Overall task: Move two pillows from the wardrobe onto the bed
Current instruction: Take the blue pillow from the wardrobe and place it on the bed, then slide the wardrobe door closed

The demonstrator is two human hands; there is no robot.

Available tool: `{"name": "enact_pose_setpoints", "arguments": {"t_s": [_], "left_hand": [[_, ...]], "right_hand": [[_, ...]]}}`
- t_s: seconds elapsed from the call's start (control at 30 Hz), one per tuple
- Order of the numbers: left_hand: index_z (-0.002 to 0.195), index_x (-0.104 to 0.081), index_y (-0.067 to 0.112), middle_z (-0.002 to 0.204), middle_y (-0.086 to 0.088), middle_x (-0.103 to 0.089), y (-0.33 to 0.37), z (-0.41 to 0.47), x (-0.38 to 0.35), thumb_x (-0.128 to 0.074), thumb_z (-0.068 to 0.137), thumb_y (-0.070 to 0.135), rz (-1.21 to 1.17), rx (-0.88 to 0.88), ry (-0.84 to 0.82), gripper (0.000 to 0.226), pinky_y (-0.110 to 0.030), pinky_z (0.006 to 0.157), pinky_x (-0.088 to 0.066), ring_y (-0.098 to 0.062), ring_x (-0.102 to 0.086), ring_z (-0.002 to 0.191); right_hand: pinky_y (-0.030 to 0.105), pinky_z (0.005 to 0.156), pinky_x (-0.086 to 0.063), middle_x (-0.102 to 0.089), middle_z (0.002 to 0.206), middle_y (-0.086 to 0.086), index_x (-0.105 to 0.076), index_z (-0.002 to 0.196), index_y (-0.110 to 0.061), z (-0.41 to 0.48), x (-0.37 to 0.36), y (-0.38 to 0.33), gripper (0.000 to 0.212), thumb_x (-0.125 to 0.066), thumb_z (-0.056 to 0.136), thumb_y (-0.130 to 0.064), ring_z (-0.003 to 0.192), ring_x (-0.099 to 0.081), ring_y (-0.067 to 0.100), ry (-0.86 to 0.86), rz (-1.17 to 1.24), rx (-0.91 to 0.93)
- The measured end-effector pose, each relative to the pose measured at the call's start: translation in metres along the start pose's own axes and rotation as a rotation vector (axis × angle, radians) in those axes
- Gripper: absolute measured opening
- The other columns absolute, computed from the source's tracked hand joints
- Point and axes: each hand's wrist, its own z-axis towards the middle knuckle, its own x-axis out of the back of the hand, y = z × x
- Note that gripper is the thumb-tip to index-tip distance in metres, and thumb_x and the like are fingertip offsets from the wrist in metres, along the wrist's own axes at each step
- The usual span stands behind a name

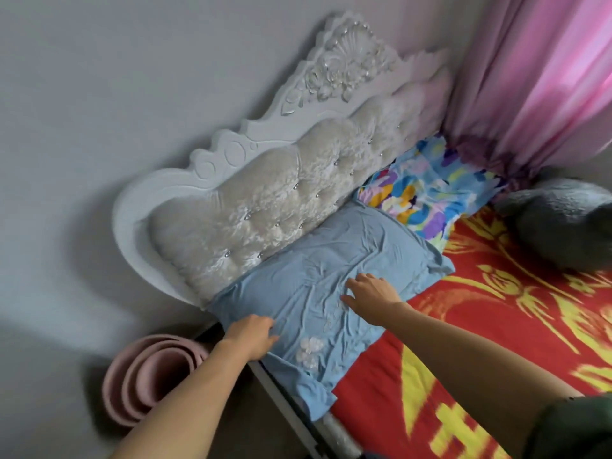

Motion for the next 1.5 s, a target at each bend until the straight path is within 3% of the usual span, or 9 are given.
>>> {"name": "enact_pose_setpoints", "arguments": {"t_s": [0.37,0.63,0.8,0.97,1.1,1.33,1.5], "left_hand": [[0.112,-0.058,0.020,0.120,-0.010,-0.063,0.010,-0.189,-0.077,-0.049,0.090,0.039,-0.038,0.086,0.169,0.031,-0.039,0.087,-0.048,-0.031,-0.058,0.110],[0.118,-0.057,0.024,0.121,-0.009,-0.063,0.005,-0.393,-0.187,-0.053,0.089,0.040,-0.162,0.255,0.135,0.034,-0.038,0.089,-0.050,-0.030,-0.059,0.108],[0.114,-0.060,0.027,0.120,-0.008,-0.065,-0.047,-0.526,-0.215,-0.053,0.089,0.040,-0.271,0.477,0.258,0.029,-0.039,0.087,-0.052,-0.029,-0.061,0.106],[0.116,-0.059,0.025,0.120,-0.008,-0.064,-0.103,-0.637,-0.251,-0.054,0.088,0.041,-0.312,0.640,0.321,0.032,-0.037,0.089,-0.051,-0.028,-0.060,0.108],[0.116,-0.059,0.024,0.117,-0.009,-0.064,-0.151,-0.728,-0.286,-0.054,0.089,0.041,-0.330,0.717,0.351,0.032,-0.036,0.090,-0.050,-0.028,-0.059,0.108],[0.105,-0.064,0.016,0.111,-0.014,-0.067,-0.257,-0.897,-0.325,-0.052,0.091,0.031,-0.330,0.834,0.405,0.024,-0.038,0.085,-0.051,-0.033,-0.060,0.104],[0.098,-0.066,0.013,0.106,-0.015,-0.070,-0.324,-0.985,-0.334,-0.053,0.090,0.029,-0.340,0.941,0.437,0.022,-0.034,0.080,-0.049,-0.033,-0.061,0.102]], "right_hand": [[0.044,0.088,-0.044,-0.058,0.117,0.012,-0.054,0.114,-0.013,-0.140,-0.012,-0.070,0.039,-0.039,0.095,-0.045,0.111,-0.054,0.032,0.096,-0.034,0.141],[0.043,0.088,-0.044,-0.059,0.119,0.013,-0.053,0.115,-0.016,-0.288,-0.060,-0.172,0.038,-0.043,0.093,-0.045,0.111,-0.055,0.033,0.051,-0.071,0.376],[0.041,0.082,-0.046,-0.062,0.114,0.012,-0.057,0.104,-0.017,-0.343,-0.042,-0.287,0.033,-0.045,0.091,-0.045,0.105,-0.058,0.033,0.157,-0.072,0.623],[0.041,0.081,-0.049,-0.062,0.115,0.010,-0.057,0.114,-0.018,-0.398,-0.042,-0.404,0.038,-0.044,0.092,-0.046,0.101,-0.060,0.032,0.185,-0.072,0.833],[0.036,0.072,-0.046,-0.062,0.109,0.006,-0.054,0.114,-0.021,-0.442,-0.058,-0.500,0.038,-0.040,0.094,-0.050,0.093,-0.061,0.026,0.211,-0.068,0.930],[0.035,0.070,-0.044,-0.063,0.107,0.003,-0.054,0.108,-0.025,-0.523,-0.100,-0.687,0.035,-0.040,0.092,-0.052,0.096,-0.062,0.026,0.195,-0.024,1.044],[0.037,0.073,-0.045,-0.060,0.111,0.005,-0.052,0.115,-0.025,-0.564,-0.110,-0.789,0.036,-0.041,0.092,-0.051,0.099,-0.060,0.028,0.145,-0.020,1.099]]}}
